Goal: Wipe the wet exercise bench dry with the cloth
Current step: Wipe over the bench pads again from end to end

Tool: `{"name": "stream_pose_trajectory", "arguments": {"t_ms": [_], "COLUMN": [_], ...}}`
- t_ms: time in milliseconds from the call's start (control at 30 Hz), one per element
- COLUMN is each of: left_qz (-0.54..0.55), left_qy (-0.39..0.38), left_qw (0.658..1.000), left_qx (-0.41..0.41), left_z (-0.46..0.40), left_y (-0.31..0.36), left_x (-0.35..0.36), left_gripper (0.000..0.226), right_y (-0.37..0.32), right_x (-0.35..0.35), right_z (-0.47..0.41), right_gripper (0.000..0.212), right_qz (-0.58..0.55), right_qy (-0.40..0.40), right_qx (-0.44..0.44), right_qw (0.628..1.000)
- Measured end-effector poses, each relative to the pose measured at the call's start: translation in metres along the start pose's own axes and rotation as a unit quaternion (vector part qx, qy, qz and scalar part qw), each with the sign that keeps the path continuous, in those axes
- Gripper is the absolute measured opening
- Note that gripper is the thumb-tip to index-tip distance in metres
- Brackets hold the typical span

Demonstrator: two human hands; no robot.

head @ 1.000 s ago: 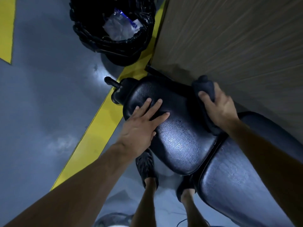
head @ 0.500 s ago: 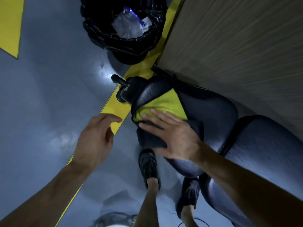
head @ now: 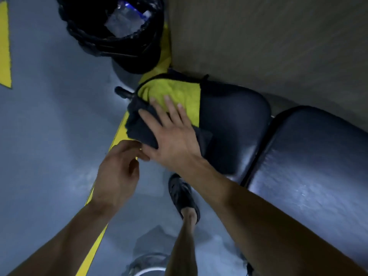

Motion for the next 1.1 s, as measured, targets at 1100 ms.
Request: {"name": "stream_pose_trajectory", "arguments": {"t_ms": [1100], "left_qz": [-0.024], "left_qy": [-0.122], "left_qw": [0.971], "left_qx": [0.202], "left_z": [0.075], "left_y": [0.409], "left_x": [0.195], "left_gripper": [0.034], "right_y": [0.253], "right_x": [-0.068], "right_z": [0.415], "right_gripper": [0.09], "right_qz": [-0.125], "right_qy": [0.196], "right_qx": [0.347], "right_qw": [0.909]}}
Point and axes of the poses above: each hand's wrist, its own z-axis away from the middle knuckle, its own x-axis out of the palm, y = z × x, the point moved 7 cm from there along -z, towards the middle knuckle, and after that the axes turned 8 degrees about -z, right-handed, at the moved point
